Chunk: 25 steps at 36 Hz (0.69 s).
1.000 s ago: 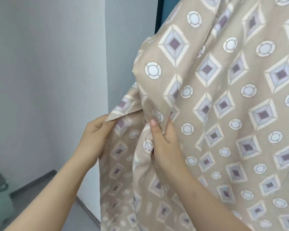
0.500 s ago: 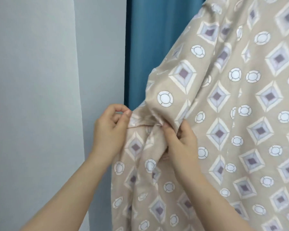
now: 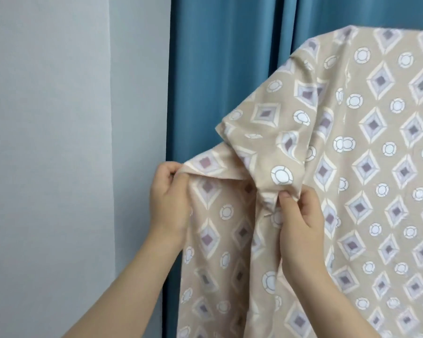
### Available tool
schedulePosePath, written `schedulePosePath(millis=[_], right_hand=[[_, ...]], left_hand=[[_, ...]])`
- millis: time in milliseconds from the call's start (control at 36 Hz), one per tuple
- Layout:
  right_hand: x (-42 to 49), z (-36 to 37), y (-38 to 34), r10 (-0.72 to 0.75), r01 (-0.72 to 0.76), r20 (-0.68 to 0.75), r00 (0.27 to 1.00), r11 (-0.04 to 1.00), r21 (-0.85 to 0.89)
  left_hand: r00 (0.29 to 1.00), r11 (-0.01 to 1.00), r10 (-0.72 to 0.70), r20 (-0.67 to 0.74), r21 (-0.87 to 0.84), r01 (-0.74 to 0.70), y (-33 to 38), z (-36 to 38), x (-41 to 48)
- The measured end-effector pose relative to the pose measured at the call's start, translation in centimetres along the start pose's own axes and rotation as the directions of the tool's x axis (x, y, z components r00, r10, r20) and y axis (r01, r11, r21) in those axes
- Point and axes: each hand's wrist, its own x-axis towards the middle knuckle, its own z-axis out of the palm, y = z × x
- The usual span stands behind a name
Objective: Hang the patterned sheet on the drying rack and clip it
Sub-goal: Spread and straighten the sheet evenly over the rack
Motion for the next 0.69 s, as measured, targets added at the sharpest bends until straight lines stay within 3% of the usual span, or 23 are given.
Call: schedulePosePath(millis=[28,56,83,167,222,306,389,444,500,556,611,694], right_hand=[[0.1,0.2,-0.2,-0.001,0.001,0.011,1.000,0.999,0.032],[0.1,0.3,-0.4,-0.013,0.012,0.029,0.999,0.998,0.055],[0.2,0.6,-0.5,-0.028,0.025,0.051,0.998,0.998,0.066],[0.4,1.5,-0.4,-0.064,0.059,0.098,0.993,0.997,0.060],[0.8,1.9,-0.3,-0.068,0.066,0.129,0.989,0.998,0.025],[1.6,2.5,-0.8,-0.062,0.067,0.188,0.980,0.998,-0.018],[2.5,2.7,-1.4,-0.070,0.071,0.205,0.976,0.997,0.000],[3.3,2.8,-1.9,-0.081,0.079,0.210,0.974,0.997,0.017],[4.0,2.9,-2.3,-0.098,0.096,0.224,0.970,0.995,0.019],[4.5,3.0,-2.5,-0.111,0.107,0.240,0.964,0.994,0.027],[5.1,2.9,-2.6,-0.124,0.121,0.239,0.963,0.992,0.029],[6.0,2.6,-2.5,-0.129,0.126,0.237,0.963,0.992,0.027]], left_hand=[[0.978,0.949,-0.190,0.092,-0.238,0.206,0.3,-0.1,0.2],[0.930,0.887,-0.282,0.237,-0.305,0.347,0.6,-0.4,0.2],[0.893,0.903,-0.282,0.352,-0.216,0.370,0.6,-0.5,0.1],[0.879,0.977,-0.212,0.427,0.057,0.207,-0.3,-0.8,0.3],[0.861,0.989,-0.147,0.487,0.073,0.127,0.0,-0.3,1.0],[0.908,0.997,-0.045,0.418,0.080,0.013,1.3,1.2,2.6],[0.925,0.998,-0.061,0.374,0.037,0.051,2.8,2.1,4.0],[0.869,0.992,-0.125,0.478,0.070,0.104,3.4,2.5,4.6],[0.789,0.960,-0.265,0.554,0.078,0.268,3.4,3.1,5.4],[0.727,0.888,-0.379,0.572,0.004,0.460,3.2,4.0,6.7],[0.715,0.797,-0.399,0.574,-0.169,0.580,3.4,4.8,7.8],[0.798,0.689,-0.300,0.523,-0.459,0.561,4.3,5.7,8.8]])
